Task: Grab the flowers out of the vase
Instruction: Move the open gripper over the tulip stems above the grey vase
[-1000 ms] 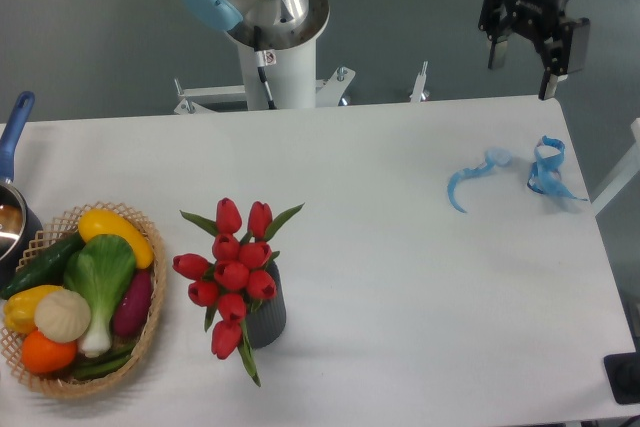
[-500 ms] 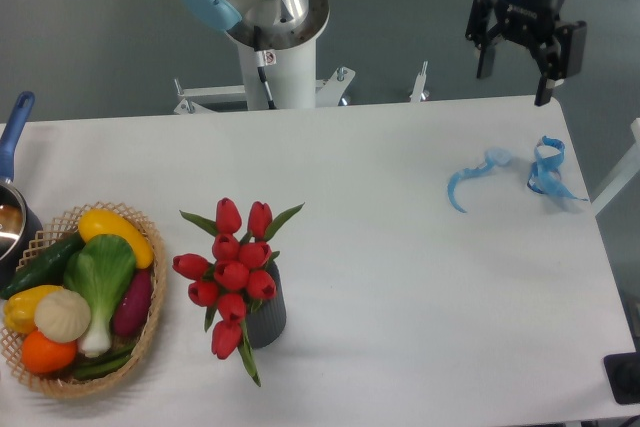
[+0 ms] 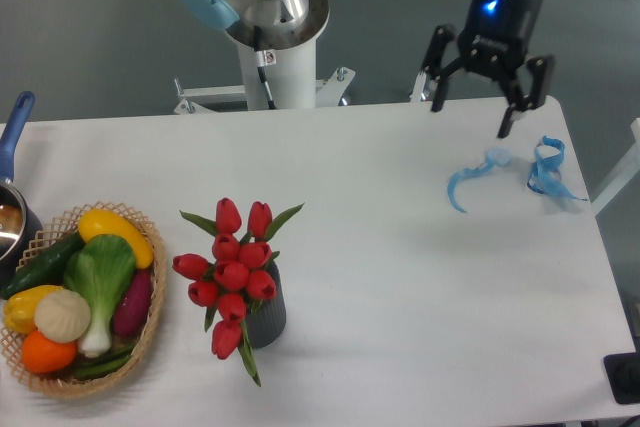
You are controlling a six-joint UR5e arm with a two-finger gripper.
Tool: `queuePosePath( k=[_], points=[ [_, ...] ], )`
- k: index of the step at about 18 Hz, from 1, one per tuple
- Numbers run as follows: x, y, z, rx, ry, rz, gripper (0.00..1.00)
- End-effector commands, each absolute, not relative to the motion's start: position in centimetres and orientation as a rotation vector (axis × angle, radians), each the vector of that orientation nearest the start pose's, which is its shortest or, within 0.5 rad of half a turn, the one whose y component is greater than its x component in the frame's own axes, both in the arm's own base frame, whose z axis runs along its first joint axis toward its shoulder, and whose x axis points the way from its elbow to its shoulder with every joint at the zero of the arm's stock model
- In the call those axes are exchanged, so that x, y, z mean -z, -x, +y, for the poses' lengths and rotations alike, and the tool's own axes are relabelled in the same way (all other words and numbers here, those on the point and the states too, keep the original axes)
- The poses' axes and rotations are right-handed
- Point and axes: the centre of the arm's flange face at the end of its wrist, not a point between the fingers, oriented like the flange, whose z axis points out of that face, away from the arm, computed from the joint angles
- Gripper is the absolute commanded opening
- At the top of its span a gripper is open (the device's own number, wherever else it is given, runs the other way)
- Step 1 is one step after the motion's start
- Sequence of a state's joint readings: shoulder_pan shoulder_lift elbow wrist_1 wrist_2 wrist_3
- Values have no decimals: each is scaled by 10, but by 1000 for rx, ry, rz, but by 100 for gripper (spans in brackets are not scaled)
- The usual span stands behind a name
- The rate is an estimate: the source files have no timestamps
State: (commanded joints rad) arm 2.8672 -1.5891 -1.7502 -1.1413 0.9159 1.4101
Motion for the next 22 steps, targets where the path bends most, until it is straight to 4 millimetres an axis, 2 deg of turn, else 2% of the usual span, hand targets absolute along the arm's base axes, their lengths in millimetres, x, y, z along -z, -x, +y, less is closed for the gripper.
queuePosePath(
  k=[3, 5, 9, 15, 18, 22],
  points=[
    [-445, 422, 368, 23, 2335, 212, 100],
    [-435, 415, 385, 80, 2258, 223, 100],
    [-418, 391, 413, 146, 2262, 276, 100],
    [-404, 364, 439, 208, 2262, 346, 100],
    [-394, 353, 449, 210, 2250, 442, 100],
    [-369, 342, 443, 200, 2237, 561, 100]
  ],
)
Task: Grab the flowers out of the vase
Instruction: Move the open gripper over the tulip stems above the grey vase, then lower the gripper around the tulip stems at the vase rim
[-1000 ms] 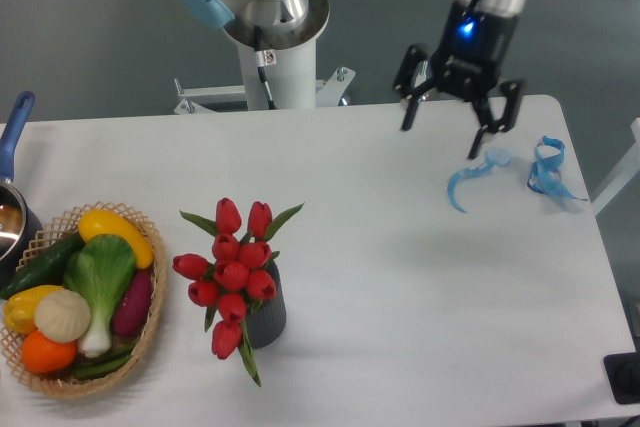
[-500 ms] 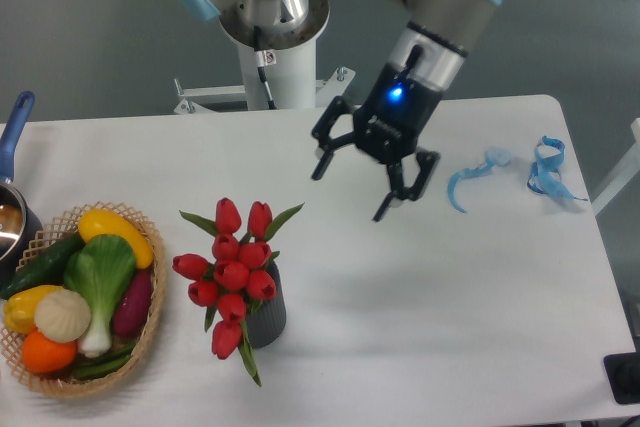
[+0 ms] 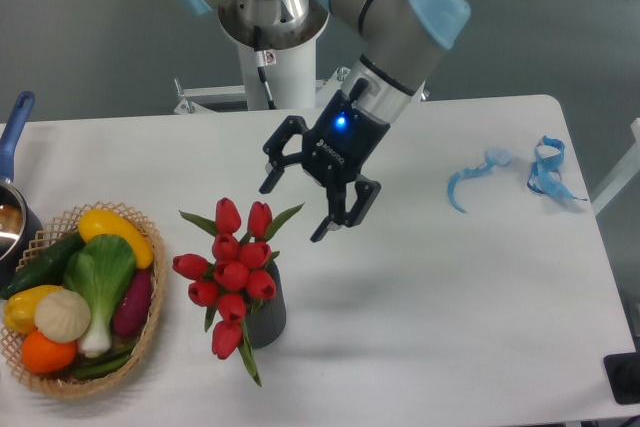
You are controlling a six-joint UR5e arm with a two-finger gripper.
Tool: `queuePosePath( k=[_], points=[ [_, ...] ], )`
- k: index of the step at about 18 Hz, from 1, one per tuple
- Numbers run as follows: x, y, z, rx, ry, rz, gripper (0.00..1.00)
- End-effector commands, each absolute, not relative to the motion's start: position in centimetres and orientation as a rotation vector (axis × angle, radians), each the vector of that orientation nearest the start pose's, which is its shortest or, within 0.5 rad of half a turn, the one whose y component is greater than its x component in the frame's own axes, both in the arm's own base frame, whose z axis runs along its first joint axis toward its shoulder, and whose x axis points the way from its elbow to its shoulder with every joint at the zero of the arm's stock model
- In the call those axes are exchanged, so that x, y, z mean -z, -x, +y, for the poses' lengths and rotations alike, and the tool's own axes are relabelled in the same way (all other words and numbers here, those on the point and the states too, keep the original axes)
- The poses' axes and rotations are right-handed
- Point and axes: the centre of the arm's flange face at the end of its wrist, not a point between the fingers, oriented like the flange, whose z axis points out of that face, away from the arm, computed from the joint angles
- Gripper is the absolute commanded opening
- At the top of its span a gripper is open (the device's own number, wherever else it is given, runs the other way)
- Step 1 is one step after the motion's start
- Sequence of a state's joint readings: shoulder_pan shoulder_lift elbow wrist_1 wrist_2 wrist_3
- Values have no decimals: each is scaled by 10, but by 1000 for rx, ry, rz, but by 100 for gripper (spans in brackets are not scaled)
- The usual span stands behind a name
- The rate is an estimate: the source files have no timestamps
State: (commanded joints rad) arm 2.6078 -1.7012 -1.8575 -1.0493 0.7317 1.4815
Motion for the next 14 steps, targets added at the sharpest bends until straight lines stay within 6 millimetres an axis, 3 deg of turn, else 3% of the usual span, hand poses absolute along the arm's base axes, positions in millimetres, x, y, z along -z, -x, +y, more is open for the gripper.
queuePosePath(
  k=[4, 11, 14],
  points=[
    [-361, 336, 446, 237, 2213, 564, 100],
    [-338, 350, 466, 237, 2221, 471, 100],
    [-346, 352, 473, 273, 2212, 404, 100]
  ],
)
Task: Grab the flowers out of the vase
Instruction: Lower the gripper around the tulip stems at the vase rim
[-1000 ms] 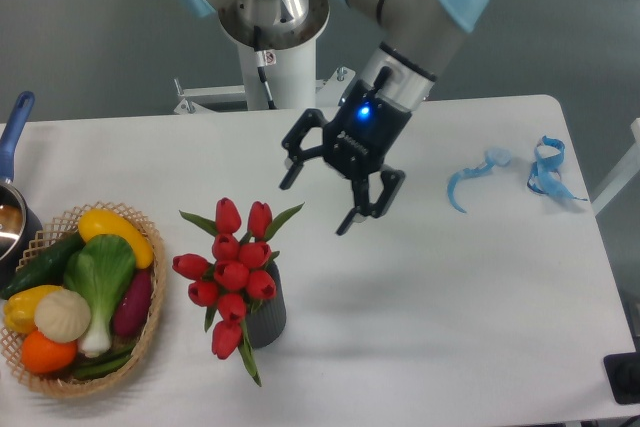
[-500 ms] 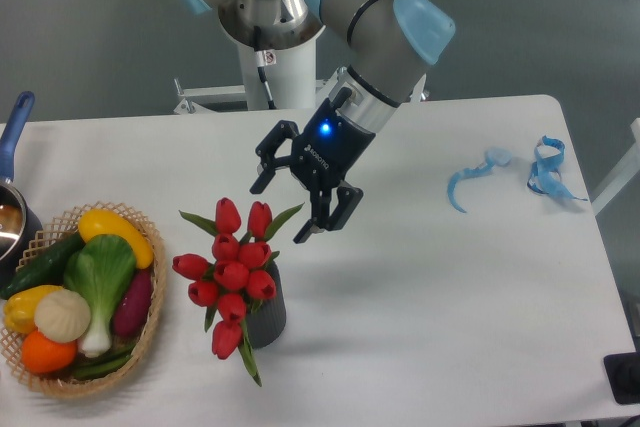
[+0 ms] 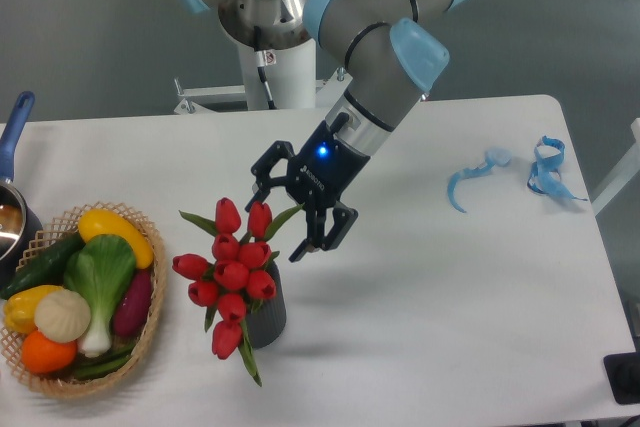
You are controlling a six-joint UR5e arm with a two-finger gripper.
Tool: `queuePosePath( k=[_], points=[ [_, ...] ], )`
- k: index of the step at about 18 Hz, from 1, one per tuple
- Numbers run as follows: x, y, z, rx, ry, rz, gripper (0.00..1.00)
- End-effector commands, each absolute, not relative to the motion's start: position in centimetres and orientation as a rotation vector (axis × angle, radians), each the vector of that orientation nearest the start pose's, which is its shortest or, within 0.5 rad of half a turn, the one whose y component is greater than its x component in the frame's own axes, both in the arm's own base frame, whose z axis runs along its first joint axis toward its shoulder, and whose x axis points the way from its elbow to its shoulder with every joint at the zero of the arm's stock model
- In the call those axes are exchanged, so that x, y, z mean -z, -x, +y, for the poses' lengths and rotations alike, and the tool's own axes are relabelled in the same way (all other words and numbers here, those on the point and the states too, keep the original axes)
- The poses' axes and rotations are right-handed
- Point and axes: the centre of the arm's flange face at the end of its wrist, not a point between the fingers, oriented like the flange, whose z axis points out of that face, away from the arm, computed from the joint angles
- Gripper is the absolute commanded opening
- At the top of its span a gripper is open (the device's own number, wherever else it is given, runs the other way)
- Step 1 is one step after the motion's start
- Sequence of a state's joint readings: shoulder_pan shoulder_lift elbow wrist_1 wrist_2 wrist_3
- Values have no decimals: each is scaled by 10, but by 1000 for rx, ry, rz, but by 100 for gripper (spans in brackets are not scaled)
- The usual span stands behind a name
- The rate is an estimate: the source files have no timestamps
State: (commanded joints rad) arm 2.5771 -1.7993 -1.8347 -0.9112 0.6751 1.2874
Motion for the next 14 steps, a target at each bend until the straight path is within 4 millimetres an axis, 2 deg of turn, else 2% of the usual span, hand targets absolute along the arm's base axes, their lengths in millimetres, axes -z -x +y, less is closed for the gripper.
queuePosePath(
  k=[4, 10, 14],
  points=[
    [-344, 355, 478, 288, 2212, 384, 100],
    [-330, 350, 498, 268, 2196, 436, 100],
    [-332, 349, 507, 265, 2188, 454, 100]
  ],
)
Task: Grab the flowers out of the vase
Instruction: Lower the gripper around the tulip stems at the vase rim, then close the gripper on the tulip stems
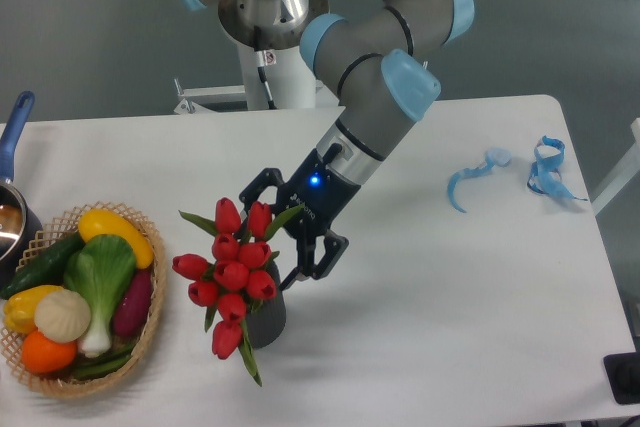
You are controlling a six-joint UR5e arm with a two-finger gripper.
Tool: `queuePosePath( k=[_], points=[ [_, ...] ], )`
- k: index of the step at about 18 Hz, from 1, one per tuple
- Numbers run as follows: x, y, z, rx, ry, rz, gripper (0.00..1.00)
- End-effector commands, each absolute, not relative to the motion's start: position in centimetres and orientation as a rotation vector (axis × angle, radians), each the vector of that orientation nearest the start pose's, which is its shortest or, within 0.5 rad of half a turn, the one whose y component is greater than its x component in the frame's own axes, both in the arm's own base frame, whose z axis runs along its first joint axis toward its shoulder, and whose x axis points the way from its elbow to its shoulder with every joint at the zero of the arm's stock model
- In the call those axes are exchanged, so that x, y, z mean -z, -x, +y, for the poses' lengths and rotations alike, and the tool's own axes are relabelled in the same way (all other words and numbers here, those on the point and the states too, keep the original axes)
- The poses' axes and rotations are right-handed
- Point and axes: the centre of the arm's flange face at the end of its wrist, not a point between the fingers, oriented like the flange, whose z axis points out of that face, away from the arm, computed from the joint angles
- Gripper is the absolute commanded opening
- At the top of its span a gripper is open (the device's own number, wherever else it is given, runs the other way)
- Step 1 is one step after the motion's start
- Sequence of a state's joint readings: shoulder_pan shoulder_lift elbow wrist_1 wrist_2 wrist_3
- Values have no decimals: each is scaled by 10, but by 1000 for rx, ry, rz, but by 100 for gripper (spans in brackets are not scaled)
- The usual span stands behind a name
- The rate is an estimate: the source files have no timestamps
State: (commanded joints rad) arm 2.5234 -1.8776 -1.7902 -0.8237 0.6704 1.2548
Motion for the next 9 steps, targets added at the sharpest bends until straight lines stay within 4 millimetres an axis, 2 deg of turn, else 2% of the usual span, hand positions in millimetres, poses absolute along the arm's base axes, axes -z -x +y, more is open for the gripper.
queuePosePath(
  k=[3, 9],
  points=[
    [-325, 346, 515, 282, 2193, 464, 100],
    [-324, 337, 529, 291, 2188, 497, 100]
  ],
)
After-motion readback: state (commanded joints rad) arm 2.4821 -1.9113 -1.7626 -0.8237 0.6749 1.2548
